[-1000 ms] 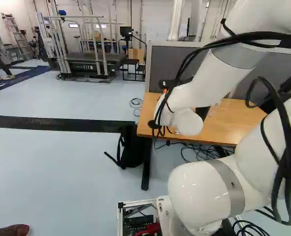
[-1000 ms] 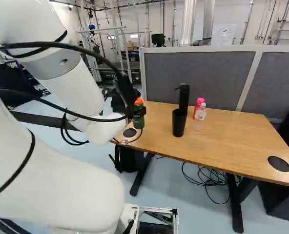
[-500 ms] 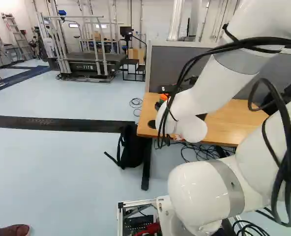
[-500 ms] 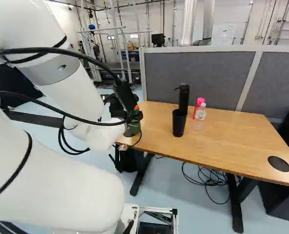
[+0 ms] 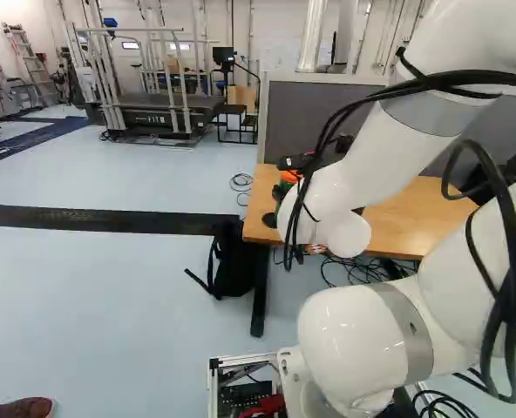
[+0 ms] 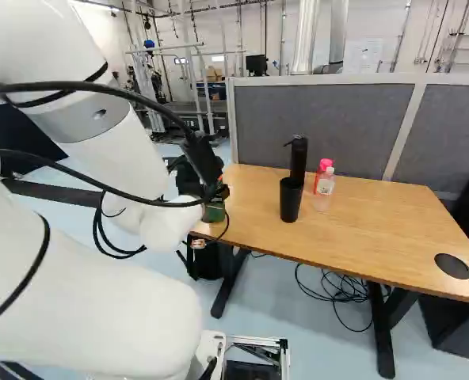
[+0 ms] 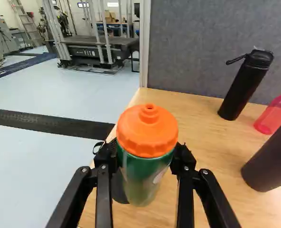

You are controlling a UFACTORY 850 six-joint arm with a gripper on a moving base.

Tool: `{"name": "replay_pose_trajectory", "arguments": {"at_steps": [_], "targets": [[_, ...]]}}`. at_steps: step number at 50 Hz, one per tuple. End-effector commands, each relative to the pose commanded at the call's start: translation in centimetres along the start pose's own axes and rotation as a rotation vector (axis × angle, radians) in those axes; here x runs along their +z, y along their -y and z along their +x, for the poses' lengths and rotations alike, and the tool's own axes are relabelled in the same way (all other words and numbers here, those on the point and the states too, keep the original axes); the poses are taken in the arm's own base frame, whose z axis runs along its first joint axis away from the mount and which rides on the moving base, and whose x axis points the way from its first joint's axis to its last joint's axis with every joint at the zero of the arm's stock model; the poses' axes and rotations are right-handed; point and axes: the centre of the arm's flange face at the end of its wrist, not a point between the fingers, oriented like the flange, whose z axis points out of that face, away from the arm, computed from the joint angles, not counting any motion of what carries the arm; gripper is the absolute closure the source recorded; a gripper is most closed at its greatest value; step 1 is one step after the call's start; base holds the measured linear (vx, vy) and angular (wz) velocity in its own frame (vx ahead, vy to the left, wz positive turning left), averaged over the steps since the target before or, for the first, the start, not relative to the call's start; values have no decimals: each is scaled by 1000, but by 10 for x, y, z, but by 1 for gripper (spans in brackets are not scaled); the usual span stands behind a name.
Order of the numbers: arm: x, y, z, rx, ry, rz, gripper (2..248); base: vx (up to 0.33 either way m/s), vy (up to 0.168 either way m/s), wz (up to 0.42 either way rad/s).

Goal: Pick up the green bottle from the table

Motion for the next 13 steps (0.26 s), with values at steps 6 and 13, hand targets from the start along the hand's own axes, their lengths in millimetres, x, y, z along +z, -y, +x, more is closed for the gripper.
{"name": "replay_pose_trajectory", "arguments": {"at_steps": [6, 13], "targets": [[0, 0, 0, 0, 0, 1, 128, 0, 0, 0], [0, 0, 0, 0, 0, 1, 128, 0, 0, 0]]}}
